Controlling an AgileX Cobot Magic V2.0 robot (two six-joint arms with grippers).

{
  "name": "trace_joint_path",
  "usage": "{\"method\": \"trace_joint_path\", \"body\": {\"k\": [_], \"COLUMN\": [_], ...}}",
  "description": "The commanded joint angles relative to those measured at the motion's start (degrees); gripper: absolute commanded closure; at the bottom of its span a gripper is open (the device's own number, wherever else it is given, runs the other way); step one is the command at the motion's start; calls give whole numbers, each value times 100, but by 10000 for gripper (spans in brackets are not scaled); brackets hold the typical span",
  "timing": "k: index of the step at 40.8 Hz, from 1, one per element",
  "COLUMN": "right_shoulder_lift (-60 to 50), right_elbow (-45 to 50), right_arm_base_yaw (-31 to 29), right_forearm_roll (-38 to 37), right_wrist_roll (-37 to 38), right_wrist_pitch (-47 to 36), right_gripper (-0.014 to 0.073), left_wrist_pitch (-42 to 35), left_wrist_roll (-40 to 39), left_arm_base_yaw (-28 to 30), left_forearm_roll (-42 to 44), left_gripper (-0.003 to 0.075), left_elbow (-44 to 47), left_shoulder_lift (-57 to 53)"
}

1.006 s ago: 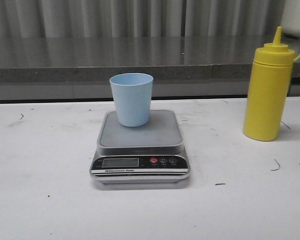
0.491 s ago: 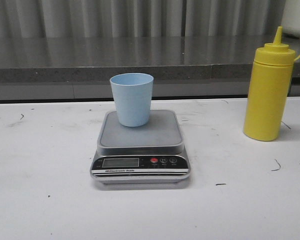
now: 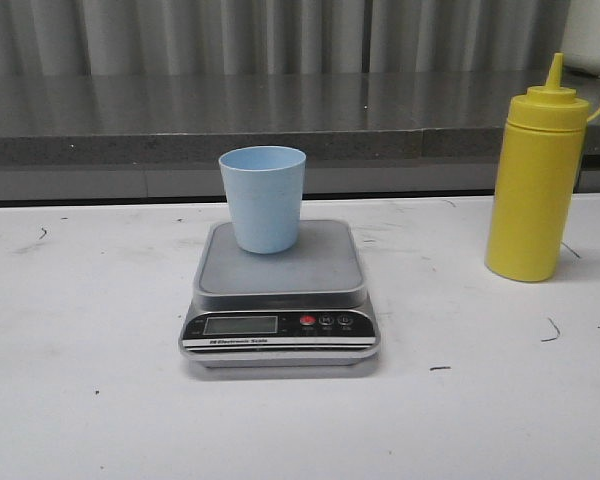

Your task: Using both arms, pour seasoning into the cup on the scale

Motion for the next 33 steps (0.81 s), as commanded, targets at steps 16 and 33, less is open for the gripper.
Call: {"method": "trace_joint_path", "body": {"k": [16,33], "right_shoulder_lift": [-125,-125], "right_elbow": [72,72], "right_arm_base_yaw": [-162,-162], "right_forearm_roll": [-58,-58], "right_wrist_roll": [-47,17], "right_wrist_pitch": [-880,-936], "right_gripper": [706,662], "left_wrist_pitch": [-450,-450], "left_wrist_roll": [-23,-23], "left_arm_base_yaw": [16,16], "left_forearm_roll": [-51,-51], "left_gripper": [740,740], "left_elbow": [80,80], "left_shoulder_lift": [-119,-119]}}
